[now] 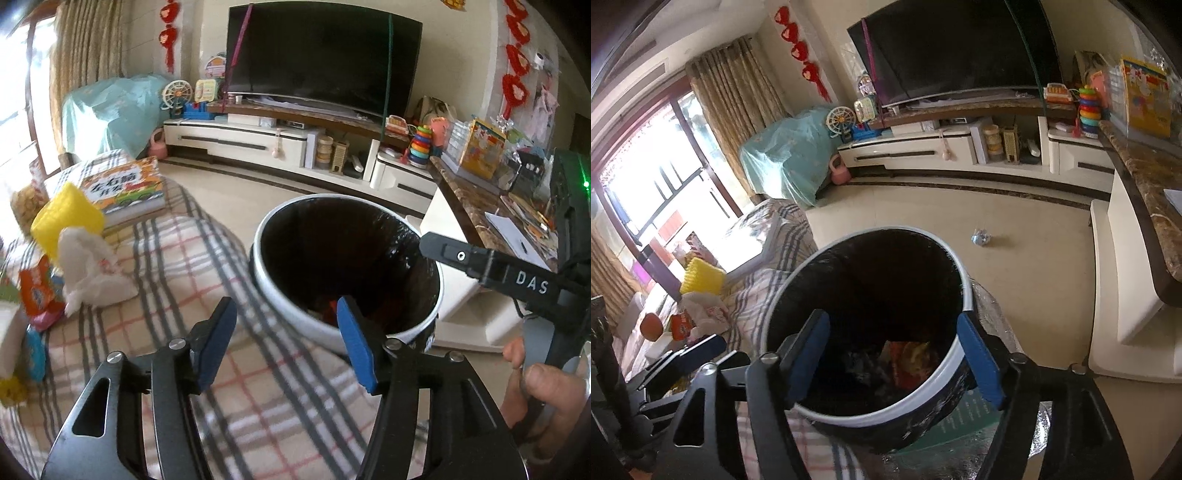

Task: Collect trash
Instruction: 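Move both open tools back toward the remaining trash on the table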

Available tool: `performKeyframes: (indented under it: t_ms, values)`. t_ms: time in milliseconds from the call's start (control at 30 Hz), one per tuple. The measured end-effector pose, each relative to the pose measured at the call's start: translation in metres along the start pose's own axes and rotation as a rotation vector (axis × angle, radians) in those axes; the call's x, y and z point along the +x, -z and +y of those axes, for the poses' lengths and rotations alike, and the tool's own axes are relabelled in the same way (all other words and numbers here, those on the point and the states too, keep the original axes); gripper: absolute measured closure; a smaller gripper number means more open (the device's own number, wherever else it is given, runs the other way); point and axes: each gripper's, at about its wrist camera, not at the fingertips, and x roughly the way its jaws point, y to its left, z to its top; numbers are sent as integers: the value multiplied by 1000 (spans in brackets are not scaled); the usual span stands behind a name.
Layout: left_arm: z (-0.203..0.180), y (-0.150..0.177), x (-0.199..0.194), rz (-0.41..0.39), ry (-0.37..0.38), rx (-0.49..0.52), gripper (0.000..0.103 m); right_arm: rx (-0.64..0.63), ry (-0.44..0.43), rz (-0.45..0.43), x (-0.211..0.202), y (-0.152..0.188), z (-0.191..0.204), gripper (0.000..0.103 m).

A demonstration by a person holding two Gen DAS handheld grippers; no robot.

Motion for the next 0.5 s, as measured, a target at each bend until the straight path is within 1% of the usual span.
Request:
performKeyframes:
  t_ms: [200,333,500]
  values:
    - [18,21,-23,-10,-25,-48,40,-22,-32,-16,-11,9,22,17]
    - [35,35,-34,-6,-46,-93,38,-44,-57,-18,-15,19,40,16]
    - [61,54,-49,2,-76,-154,38,-51,-102,4,-12,33,61,14]
